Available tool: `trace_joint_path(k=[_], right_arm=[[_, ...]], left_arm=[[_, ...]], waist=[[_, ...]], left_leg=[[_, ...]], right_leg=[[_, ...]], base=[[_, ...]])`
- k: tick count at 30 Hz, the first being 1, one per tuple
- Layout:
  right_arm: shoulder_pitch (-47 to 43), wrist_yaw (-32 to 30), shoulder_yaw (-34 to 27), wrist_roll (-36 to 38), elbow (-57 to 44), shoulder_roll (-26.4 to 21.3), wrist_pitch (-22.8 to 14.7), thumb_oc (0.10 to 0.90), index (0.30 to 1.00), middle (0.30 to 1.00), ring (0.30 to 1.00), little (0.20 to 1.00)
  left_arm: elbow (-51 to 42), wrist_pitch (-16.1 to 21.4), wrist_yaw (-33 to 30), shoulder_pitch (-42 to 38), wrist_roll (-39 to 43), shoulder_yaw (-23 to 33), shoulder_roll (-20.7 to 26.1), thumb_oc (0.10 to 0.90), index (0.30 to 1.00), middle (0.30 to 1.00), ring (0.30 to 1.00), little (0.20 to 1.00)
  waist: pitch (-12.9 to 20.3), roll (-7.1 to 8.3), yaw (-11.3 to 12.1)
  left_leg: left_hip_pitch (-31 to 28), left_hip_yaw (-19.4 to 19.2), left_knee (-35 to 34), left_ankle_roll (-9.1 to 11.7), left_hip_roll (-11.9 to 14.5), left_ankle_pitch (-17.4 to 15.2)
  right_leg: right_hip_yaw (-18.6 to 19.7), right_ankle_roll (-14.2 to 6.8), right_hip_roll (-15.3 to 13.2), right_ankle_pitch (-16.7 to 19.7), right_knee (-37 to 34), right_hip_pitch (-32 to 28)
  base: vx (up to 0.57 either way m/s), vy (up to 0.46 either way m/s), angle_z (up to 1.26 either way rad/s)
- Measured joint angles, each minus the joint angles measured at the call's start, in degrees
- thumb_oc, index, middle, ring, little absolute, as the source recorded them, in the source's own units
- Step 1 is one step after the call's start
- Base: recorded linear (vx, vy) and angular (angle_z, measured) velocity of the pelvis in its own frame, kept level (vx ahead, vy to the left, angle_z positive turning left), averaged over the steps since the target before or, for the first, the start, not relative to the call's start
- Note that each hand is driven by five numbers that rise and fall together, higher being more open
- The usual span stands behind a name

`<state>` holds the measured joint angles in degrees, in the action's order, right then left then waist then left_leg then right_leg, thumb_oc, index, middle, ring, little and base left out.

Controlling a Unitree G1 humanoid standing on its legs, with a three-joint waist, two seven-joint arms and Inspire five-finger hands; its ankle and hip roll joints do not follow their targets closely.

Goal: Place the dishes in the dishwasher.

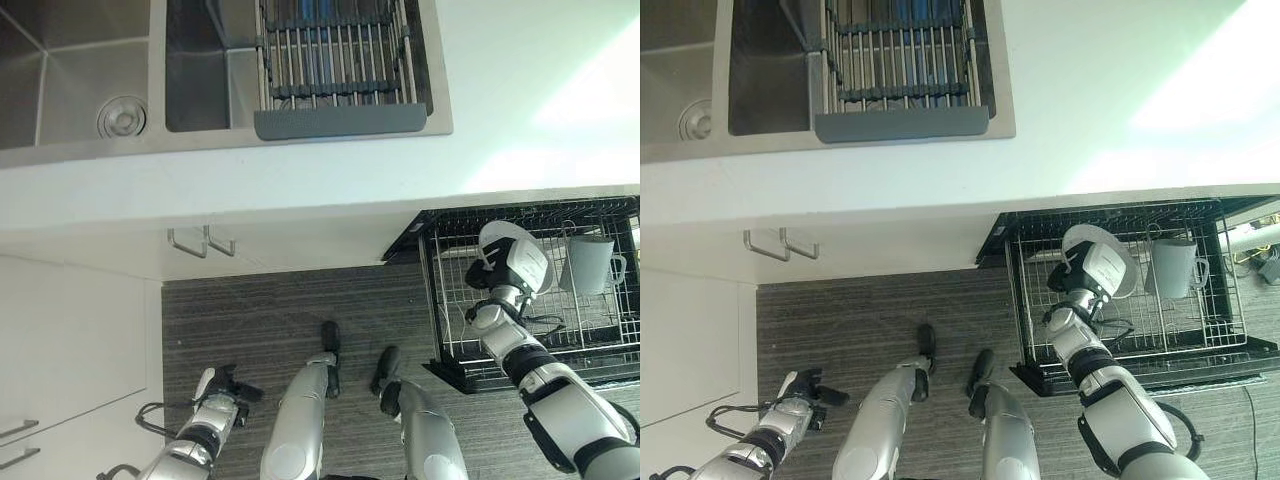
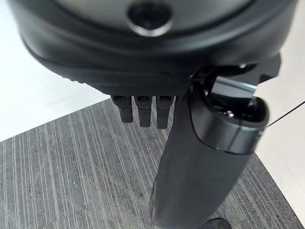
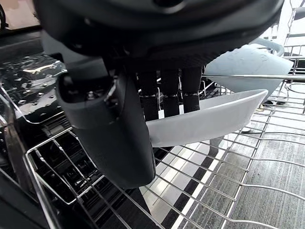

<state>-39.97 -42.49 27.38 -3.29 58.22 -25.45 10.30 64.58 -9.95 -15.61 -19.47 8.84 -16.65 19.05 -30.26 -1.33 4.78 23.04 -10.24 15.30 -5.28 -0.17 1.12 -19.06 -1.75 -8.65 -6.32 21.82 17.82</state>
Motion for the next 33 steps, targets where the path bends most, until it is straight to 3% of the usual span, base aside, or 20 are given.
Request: trace_joint_path(k=[7,8,10,13,18,24,29,33], right_arm=[[-1.3,-0.1,0.1,0.1,0.9,0.2,-0.7,0.4,0.3,0.3,0.3,0.3],[-1.6,0.0,0.1,0.6,0.9,0.3,-0.7,0.8,0.9,0.9,0.9,0.9],[-2.8,1.1,0.0,2.4,0.9,0.2,-0.9,0.8,0.9,0.9,0.9,0.9],[-2.8,9.3,-1.0,10.3,5.7,2.1,-3.6,0.8,0.9,0.9,0.9,0.9],[-2.7,15.9,-2.5,13.4,5.7,1.8,-6.9,0.8,0.9,0.9,0.9,0.9],[-3.0,21.3,-2.9,14.8,5.7,1.4,-7.7,0.8,0.9,0.9,0.9,0.9],[-2.5,21.5,-2.9,15.9,5.8,1.7,-9.0,0.8,0.9,0.9,0.9,0.9],[-2.4,17.5,-3.0,20.4,4.7,2.5,-11.9,0.8,0.9,0.9,0.9,0.9]], left_arm=[[-0.1,1.7,-0.7,-3.1,2.2,-0.1,-0.2,0.8,0.9,0.9,0.9,0.9],[-0.1,1.7,-1.3,-3.1,2.2,-0.1,-0.2,0.8,0.9,0.9,0.9,0.9],[-0.1,1.6,-1.6,-3.3,2.3,0.0,-0.2,0.8,0.9,0.9,0.9,0.9],[-0.5,1.2,-1.6,-2.7,4.3,0.0,-0.5,0.8,0.9,0.9,0.9,0.9],[-1.4,-0.1,-1.6,-2.5,4.3,0.0,-0.5,0.8,0.9,0.9,0.9,0.9],[-2.1,-1.4,-1.5,-3.8,4.3,0.0,-0.5,0.8,0.9,0.9,0.9,0.9],[-2.1,-2.7,-1.5,-4.6,4.4,0.1,-0.5,0.8,0.9,0.9,0.9,0.9],[-2.1,-3.2,-1.5,-4.7,4.5,0.7,-0.5,0.8,0.9,0.9,0.9,0.9]], waist=[[-0.2,0.59,-0.3],[-0.2,0.78,-0.2],[-0.2,0.86,-0.3],[-0.2,0.86,-0.1],[-0.2,0.87,-1.0],[-0.2,0.9,-1.4],[-0.1,0.94,-1.5],[-0.1,0.94,-1.7]], left_leg=[[0.1,-0.9,-0.6,-0.3,-0.2,0.5],[0.4,-1.1,-0.4,-0.2,-0.2,0.6],[2.0,-1.2,-0.2,0.1,-0.1,0.8],[2.8,-1.1,-0.1,0.2,0.0,1.3],[2.7,-0.9,-0.1,0.2,0.1,1.3],[1.7,-0.6,-0.2,0.4,0.4,1.5],[0.8,-0.6,-0.4,0.4,0.5,1.4],[0.7,-1.0,-0.3,0.2,0.8,1.3]], right_leg=[[1.6,0.2,-0.7,-1.3,3.1,2.1],[1.9,0.2,-0.9,-1.6,3.7,2.9],[2.1,0.1,-1.0,-2.0,4.8,4.8],[2.0,0.8,-0.9,-1.7,5.4,5.8],[1.8,0.9,-0.8,-1.4,5.2,5.4],[1.5,1.0,-0.4,-1.0,4.3,3.9],[1.5,1.0,-0.2,-1.0,3.7,2.9],[1.7,1.1,0.2,-0.4,3.0,2.6]], base=[[-0.05,0.031,-0.04],[-0.05,0.05,-0.03],[-0.05,0.064,-0.02],[-0.04,0.039,0.03],[0.0,0.0,0.0],[0.0,0.0,0.0],[0.0,0.006,0.0],[0.01,0.065,-0.05]])
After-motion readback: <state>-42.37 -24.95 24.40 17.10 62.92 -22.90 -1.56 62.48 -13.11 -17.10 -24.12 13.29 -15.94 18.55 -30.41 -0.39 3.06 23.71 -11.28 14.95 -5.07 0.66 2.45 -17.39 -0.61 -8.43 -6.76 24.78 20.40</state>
